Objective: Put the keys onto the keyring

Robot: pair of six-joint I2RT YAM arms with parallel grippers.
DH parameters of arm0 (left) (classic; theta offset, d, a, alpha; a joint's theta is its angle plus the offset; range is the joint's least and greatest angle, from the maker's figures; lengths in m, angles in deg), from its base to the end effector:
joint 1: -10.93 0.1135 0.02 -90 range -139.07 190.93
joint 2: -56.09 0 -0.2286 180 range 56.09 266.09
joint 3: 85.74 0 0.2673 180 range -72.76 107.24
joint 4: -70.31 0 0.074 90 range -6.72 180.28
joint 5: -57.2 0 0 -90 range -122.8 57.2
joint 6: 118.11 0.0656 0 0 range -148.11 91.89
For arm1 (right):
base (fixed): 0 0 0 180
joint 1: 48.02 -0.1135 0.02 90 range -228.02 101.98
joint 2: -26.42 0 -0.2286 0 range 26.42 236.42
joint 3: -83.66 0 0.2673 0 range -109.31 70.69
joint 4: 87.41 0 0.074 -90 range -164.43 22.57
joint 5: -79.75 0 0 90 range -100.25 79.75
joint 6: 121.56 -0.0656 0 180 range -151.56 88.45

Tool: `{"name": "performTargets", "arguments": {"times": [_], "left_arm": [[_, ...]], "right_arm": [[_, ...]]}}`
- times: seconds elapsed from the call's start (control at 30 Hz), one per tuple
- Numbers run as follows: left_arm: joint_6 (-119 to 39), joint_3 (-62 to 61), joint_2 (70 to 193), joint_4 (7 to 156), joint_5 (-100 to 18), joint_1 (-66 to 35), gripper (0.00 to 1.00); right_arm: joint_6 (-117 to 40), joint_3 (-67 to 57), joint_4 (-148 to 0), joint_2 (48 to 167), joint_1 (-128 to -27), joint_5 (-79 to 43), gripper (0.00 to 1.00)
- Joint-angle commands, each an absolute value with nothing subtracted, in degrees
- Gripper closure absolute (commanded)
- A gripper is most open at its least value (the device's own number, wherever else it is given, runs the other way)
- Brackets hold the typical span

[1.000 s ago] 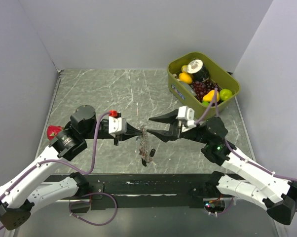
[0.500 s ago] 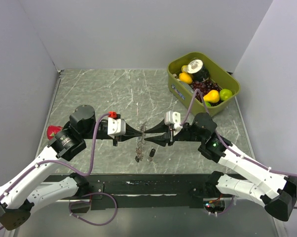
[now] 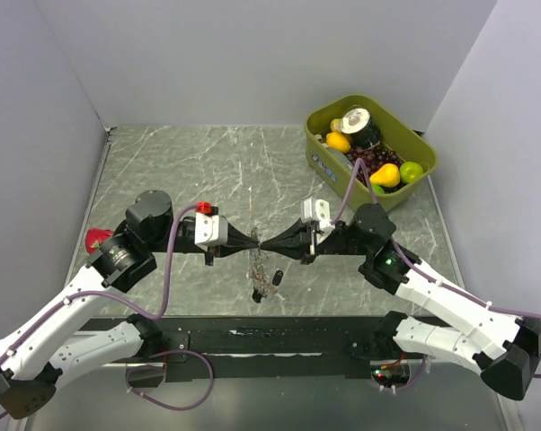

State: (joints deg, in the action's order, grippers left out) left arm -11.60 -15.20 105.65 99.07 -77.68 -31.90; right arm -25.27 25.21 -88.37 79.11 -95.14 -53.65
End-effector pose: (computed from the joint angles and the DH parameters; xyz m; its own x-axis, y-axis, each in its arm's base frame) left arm 0.1450 -0.1976 0.3669 0.1874 0.1008 -0.9771 0.9817 0.0164 0.1900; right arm 0.1495 0.2272 0.3364 0.1884 0.0858 -0.9783 -0.9820 0.0038 -0.1887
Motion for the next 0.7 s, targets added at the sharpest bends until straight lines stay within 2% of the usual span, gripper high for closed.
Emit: {"name": "performTargets", "arguments": {"times": [0.0,0.1,0.17,0.2,0.3,0.47,0.67], "left_arm": [[-12.73,-13.88,104.25,92.86,-80.79,-32.32,0.99],[-14.05,-14.32,103.99,92.42,-79.04,-32.31,0.97],[-16.67,-14.93,103.03,91.55,-74.85,-32.31,0.84],[-18.08,-15.54,102.5,89.02,-73.51,-32.32,0.67],[-22.65,-19.14,99.34,83.74,-70.42,-32.32,0.48],[-29.76,-23.28,95.73,76.0,-71.11,-31.0,0.48],[-38.74,-26.44,96.69,65.62,-81.13,-26.69,0.54]], "right_arm": [[-25.75,21.82,-89.63,80.57,-95.49,-53.32,1.0],[-27.42,24.27,-93.4,79.34,-95.49,-51.57,1.0],[-30.04,27.34,-99.46,77.77,-95.57,-50.42,1.0],[-31.02,28.31,-101.31,77.32,-95.4,-49.29,1.0],[-33.66,30.69,-106.33,75.74,-95.4,-47.87,1.0],[-37.17,33.5,-114.84,74.24,-95.05,-48.92,1.0],[-40.96,34.04,-121.1,74.59,-94.69,-51.46,1.0]]}}
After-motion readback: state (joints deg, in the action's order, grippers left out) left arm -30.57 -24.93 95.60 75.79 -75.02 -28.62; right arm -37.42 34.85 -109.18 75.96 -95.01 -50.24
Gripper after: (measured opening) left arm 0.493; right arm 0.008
